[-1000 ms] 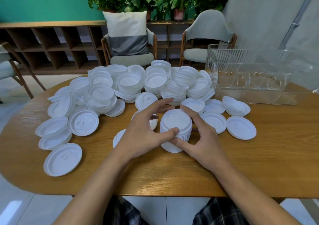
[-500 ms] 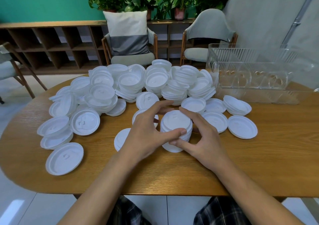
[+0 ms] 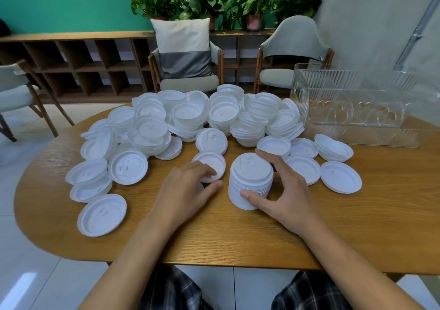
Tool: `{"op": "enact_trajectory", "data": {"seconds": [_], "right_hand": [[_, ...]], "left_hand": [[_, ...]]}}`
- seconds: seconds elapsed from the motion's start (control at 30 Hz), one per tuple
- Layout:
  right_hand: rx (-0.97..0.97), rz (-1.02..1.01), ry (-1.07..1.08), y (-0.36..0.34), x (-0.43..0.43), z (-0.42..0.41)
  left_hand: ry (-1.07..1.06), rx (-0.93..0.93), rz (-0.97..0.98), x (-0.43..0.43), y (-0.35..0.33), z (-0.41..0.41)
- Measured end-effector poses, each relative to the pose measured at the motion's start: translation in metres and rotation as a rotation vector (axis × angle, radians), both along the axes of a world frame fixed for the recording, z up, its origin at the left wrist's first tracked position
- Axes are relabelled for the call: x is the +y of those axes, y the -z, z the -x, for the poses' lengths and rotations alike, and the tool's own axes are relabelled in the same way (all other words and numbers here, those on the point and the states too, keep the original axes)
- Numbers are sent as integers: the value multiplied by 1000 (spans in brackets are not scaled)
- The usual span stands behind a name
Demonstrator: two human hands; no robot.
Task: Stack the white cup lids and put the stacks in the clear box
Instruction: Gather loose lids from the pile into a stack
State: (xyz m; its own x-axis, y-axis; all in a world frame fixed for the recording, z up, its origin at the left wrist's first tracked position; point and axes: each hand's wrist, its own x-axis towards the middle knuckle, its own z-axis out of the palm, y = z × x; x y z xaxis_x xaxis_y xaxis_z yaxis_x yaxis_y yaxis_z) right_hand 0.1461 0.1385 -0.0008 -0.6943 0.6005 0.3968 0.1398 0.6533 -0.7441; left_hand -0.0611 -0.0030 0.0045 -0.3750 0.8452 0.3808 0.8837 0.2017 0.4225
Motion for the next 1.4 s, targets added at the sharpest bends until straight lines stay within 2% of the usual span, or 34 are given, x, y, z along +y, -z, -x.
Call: {"op": "enact_trajectory", "data": {"seconds": [0.07, 0.27, 0.5, 0.8, 0.87, 1.03, 1.23, 1.3, 1.4], "right_hand": [[-6, -3, -1, 0, 0, 0], [-2, 4, -6, -1, 0, -1], [-8, 7, -10, 0, 0, -1], [-13, 4, -7, -1, -1, -1], [-17, 8, -7, -1, 0, -1], [-13, 13, -4, 0, 0, 0], [9, 22, -8, 3, 0, 0], [10, 23, -8, 2, -1, 0], [20, 16, -20, 1, -2, 0]], "left_hand": [[9, 81, 15, 3, 3, 2], [16, 106, 38, 5, -2, -2], [27, -108, -71, 2, -13, -8], [19, -137, -15, 6, -21, -10], [-6, -157, -51, 7, -21, -9], [-71, -383, -319, 1, -33, -13], [-97, -684, -478, -4, -50, -18], [-80, -810, -503, -2, -56, -22], [-49, -917, -425, 4, -58, -29]]}}
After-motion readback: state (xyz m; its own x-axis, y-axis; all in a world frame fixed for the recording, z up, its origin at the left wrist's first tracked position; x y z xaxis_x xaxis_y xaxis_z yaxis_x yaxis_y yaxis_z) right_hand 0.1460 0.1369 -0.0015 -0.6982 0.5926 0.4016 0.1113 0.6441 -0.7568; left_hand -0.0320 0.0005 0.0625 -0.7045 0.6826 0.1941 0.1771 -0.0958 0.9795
